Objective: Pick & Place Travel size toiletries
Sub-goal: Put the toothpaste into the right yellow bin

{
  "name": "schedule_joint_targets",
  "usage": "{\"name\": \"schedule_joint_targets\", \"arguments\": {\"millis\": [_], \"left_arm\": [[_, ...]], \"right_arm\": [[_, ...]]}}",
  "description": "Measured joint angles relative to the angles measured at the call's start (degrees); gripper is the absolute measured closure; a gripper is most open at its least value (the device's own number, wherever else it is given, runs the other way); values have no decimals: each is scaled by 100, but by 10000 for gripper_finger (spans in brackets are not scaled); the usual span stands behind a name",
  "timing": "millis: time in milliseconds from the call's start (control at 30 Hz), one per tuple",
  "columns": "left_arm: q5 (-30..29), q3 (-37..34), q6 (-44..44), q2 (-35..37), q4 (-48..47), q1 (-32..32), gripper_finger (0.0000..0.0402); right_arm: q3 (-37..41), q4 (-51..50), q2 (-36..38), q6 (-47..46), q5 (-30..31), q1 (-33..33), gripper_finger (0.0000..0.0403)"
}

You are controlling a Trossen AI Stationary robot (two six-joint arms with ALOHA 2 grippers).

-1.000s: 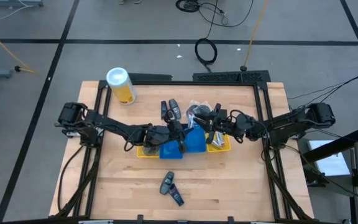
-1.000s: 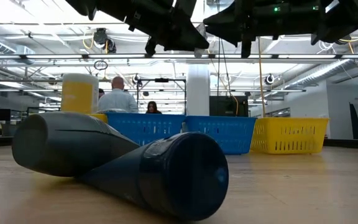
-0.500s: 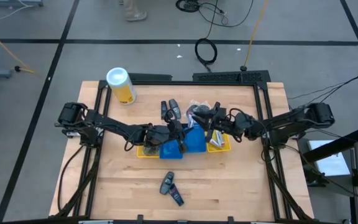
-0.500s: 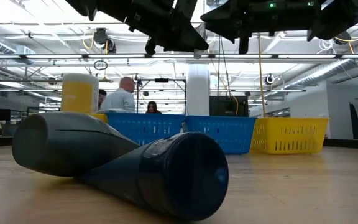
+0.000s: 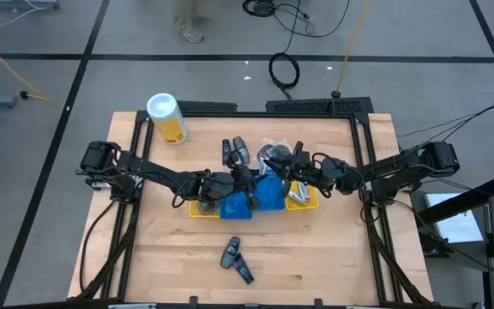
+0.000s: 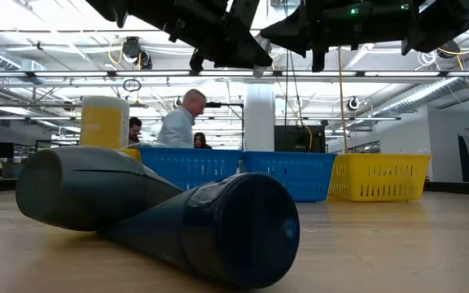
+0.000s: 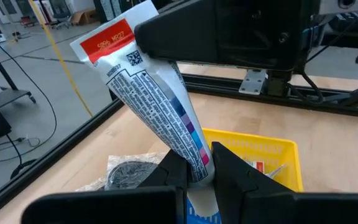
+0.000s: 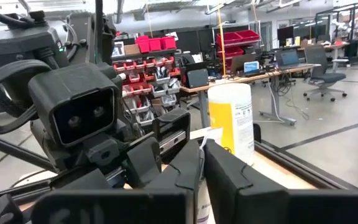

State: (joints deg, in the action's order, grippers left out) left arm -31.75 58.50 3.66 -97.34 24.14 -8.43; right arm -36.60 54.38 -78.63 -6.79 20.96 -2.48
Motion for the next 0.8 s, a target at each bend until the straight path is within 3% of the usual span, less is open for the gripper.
{"name": "schedule_joint_targets", "arguments": {"millis": [100, 400, 800], "left_arm": [[4, 0, 2, 0, -4, 0, 363], [44, 2, -39, 0, -40, -7, 282], [17, 8, -101, 97, -107, -45, 269]], "right_arm": [[0, -39, 0, 24, -10, 0, 399], [2, -305, 209, 173, 18, -38, 402], [2, -1721, 1081, 206, 27, -63, 403]]}}
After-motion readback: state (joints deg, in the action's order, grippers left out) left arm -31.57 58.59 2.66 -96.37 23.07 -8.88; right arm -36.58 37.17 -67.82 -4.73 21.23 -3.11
